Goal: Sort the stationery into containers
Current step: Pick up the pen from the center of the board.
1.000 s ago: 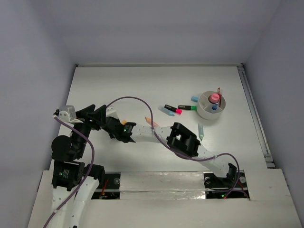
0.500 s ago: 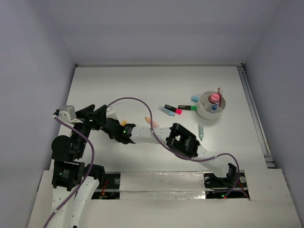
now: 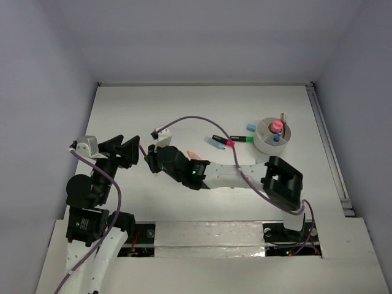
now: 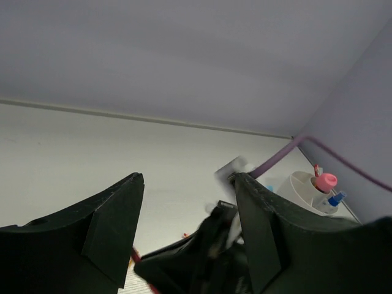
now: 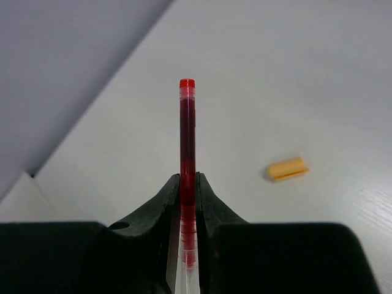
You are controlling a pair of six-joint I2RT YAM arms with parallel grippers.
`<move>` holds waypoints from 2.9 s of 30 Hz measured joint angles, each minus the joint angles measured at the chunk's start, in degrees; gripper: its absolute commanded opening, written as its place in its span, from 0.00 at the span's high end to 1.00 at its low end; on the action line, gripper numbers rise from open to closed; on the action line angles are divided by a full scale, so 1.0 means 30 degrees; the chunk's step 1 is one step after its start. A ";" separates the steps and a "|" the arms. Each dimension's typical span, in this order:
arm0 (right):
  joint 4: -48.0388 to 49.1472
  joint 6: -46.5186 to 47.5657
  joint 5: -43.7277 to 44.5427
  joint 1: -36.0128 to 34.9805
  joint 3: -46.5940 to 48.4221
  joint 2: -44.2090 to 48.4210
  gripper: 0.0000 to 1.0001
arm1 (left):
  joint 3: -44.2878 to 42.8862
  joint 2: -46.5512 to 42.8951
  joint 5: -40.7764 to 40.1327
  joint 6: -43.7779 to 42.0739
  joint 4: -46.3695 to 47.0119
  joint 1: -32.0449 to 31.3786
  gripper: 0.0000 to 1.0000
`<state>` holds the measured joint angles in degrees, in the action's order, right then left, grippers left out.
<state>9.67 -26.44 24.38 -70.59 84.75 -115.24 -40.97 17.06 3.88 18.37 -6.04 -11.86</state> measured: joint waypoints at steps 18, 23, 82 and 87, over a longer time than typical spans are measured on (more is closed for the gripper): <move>0.5479 0.0284 0.0568 0.1377 -0.9122 1.0564 1.00 | 0.1894 0.0765 0.7825 0.4852 0.0984 -0.0066 0.49; 0.6411 -0.0146 0.0517 0.1392 -0.9340 1.1548 1.00 | 0.3330 0.1727 0.9493 0.5581 0.2419 -0.0066 0.49; 0.9857 -0.3169 -0.1239 0.1596 -1.1001 1.0987 0.90 | 0.5544 0.4852 0.8641 0.6543 0.7504 -0.3483 1.00; 0.9581 -0.3453 -0.1297 0.1625 -1.1038 1.1074 0.34 | 0.5537 0.4626 0.8313 0.6229 0.6943 -0.3519 1.00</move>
<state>38.41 -36.80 20.49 -65.71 51.64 -82.02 -24.36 30.94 28.82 37.06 14.79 -22.41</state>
